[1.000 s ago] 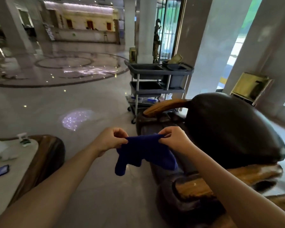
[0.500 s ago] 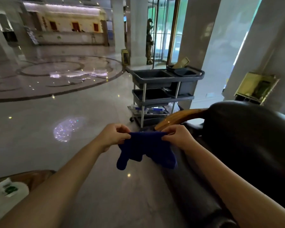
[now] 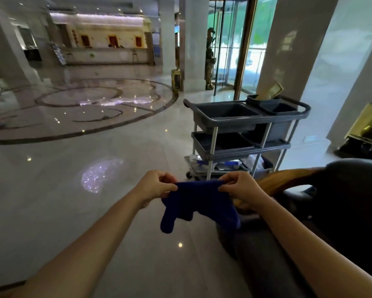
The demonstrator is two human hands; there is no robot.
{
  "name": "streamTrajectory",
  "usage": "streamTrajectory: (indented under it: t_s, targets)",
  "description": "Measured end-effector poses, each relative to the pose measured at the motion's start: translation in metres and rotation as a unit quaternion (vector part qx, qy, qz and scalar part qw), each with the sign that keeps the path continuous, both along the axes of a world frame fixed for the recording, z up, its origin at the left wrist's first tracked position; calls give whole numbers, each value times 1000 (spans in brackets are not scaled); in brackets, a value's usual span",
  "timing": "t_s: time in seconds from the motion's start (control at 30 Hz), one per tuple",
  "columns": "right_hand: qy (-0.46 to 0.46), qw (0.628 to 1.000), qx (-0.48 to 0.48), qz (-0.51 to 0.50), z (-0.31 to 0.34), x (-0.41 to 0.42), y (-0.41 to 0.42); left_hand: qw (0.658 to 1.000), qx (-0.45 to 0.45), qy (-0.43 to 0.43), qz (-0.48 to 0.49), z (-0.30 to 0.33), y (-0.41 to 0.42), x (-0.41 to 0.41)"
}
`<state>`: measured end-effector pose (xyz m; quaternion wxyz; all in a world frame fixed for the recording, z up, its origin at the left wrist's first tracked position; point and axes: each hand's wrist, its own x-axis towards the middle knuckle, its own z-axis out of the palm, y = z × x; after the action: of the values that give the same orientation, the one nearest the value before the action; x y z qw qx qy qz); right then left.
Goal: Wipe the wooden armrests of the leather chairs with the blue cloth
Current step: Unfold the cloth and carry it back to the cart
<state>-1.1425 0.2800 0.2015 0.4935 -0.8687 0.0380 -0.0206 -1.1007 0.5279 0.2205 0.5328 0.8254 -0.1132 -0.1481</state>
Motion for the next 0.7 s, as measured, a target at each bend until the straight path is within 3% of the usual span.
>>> streamTrajectory:
  t_s: [0.23,0.5,0.7]
  targets:
    - [-19,1000,5,-4,20,163,14,999,12,-26,24,23,6,164]
    - [-19,994,27,-102,11,318,-8,996,23,-49,-68,1,-31,363]
    - [-34,979,43,-196,34,435,-25,986,39,-74,-147,30,-72,526]
